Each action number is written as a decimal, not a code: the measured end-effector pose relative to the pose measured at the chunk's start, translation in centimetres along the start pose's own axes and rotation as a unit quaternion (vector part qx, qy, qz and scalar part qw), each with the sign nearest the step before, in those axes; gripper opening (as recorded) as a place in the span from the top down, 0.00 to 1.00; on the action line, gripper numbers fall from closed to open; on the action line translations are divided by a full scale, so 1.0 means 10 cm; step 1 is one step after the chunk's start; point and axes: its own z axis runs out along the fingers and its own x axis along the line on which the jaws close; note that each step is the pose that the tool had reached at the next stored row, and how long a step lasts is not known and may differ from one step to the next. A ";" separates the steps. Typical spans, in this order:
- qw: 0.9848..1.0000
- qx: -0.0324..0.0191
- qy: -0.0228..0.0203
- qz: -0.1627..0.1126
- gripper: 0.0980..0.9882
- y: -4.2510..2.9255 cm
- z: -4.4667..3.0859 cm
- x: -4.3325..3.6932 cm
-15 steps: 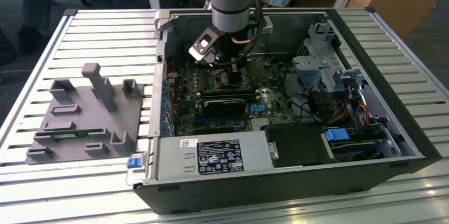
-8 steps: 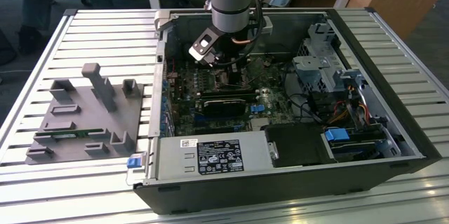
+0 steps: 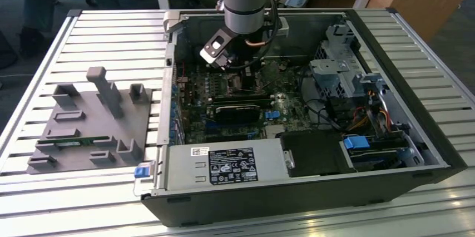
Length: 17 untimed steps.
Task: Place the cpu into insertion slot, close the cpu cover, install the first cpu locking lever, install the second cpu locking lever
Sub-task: 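Place the cpu into insertion slot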
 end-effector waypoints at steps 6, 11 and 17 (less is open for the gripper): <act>1.000 0.000 0.000 0.000 0.50 -0.001 0.017 -0.001; 1.000 0.000 0.000 0.000 0.50 -0.001 0.019 -0.001; 1.000 0.000 0.000 0.000 0.42 -0.001 0.020 0.000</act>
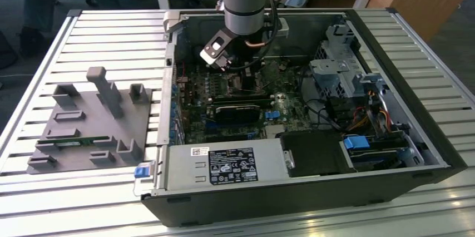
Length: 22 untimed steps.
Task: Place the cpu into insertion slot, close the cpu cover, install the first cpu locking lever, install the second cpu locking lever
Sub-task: 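Place the cpu into insertion slot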
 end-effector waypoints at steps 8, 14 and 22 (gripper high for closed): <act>1.000 0.000 0.000 0.000 0.42 0.000 -0.001 0.000; 1.000 0.000 0.000 0.000 0.42 0.002 -0.028 0.001; 1.000 0.001 0.000 0.000 0.42 0.007 -0.110 0.004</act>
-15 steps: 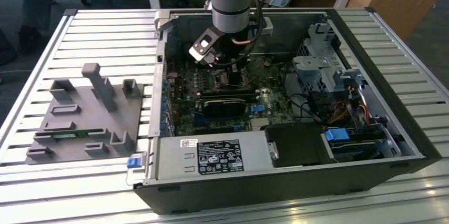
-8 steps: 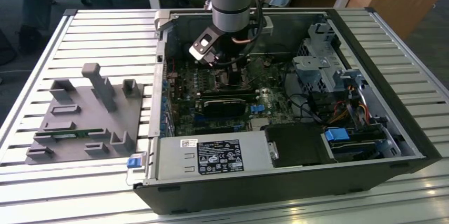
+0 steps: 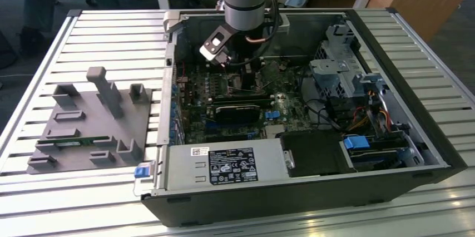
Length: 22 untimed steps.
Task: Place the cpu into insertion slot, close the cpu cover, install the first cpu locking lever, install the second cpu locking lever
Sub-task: 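Place the cpu into insertion slot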
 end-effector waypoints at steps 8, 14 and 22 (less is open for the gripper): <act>1.000 0.011 0.000 0.000 0.64 0.038 -0.058 0.000; 1.000 0.016 0.000 0.000 0.84 0.056 -0.091 0.000; 1.000 0.016 0.000 0.000 0.99 0.059 -0.099 0.000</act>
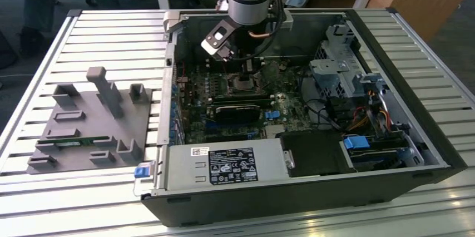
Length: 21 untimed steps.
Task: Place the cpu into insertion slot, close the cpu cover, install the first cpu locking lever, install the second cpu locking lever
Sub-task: 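Place the cpu into insertion slot, then close the cpu cover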
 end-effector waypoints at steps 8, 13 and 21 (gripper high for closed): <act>1.000 0.000 -0.001 0.000 0.99 0.000 -0.012 0.000; 1.000 0.000 -0.001 0.000 0.99 0.001 -0.034 0.000; 1.000 0.000 -0.001 0.000 0.99 0.002 -0.069 0.001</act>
